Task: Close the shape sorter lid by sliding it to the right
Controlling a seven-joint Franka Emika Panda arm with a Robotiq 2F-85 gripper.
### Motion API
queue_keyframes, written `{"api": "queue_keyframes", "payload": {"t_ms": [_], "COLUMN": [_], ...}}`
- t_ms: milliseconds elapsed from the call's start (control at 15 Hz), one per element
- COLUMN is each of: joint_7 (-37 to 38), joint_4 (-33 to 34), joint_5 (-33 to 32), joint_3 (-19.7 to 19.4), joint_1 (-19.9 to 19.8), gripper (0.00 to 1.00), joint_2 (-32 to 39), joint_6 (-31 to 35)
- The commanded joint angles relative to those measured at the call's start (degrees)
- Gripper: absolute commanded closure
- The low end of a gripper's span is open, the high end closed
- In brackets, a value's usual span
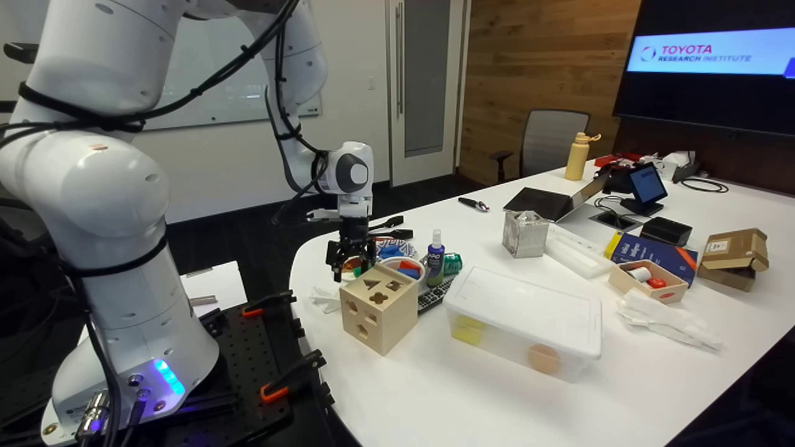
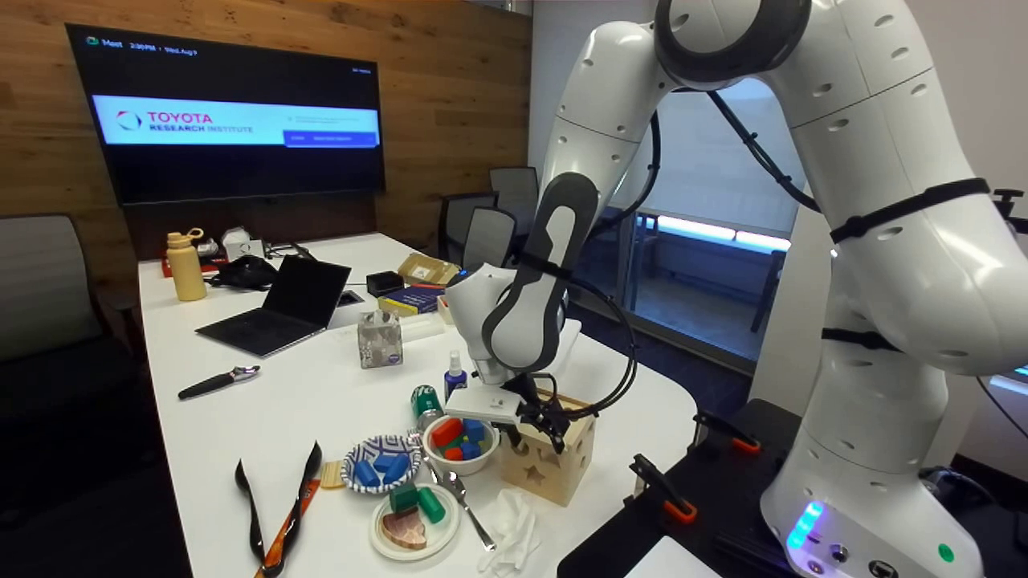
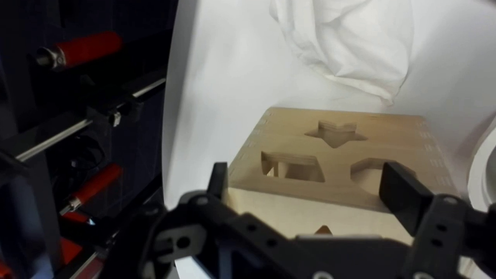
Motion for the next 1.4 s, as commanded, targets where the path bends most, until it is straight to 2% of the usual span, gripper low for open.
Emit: {"api": "queue_keyframes", "payload": {"t_ms": [0, 333, 600, 733, 1000, 1333], "joint_7": [1.0, 0.8, -1.2, -5.0, -17.2, -32.5], "joint_4": [-1.5, -2.9, -1.9, -1.7, -1.5, -1.9], "joint_5": [-1.6, -3.0, -4.0, -4.3, -3.1, -0.2], "joint_3": [1.0, 1.9, 3.1, 3.9, 5.2, 6.1], "joint_1": [-0.4, -0.2, -2.8, -5.5, -11.2, -15.9], "gripper": [0.00, 0.00, 0.00, 0.00, 0.00, 0.00], "joint_2": [-3.0, -8.9, -13.3, -14.9, -16.8, -18.8], "joint_6": [0.1, -2.3, -9.0, -9.6, -7.1, -6.4]}}
